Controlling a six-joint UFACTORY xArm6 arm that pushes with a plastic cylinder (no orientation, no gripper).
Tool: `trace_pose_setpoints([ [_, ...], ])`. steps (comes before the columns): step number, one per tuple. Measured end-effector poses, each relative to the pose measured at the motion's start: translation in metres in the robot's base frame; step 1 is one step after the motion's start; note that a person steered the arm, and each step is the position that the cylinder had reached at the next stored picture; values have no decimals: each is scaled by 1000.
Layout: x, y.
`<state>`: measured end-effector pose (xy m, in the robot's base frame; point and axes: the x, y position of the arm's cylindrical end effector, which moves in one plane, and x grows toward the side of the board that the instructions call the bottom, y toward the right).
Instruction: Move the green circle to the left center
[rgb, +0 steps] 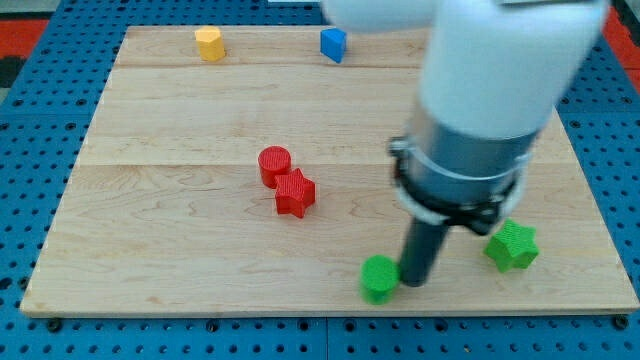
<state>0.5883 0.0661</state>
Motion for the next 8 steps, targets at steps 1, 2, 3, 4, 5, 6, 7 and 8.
trace_pose_setpoints([
  [1,8,52],
  [2,30,39],
  [3,15,-33],
  [4,24,-109],
  [5,-8,-168],
  [6,7,-144],
  [7,22,-193],
  [8,26,-235],
])
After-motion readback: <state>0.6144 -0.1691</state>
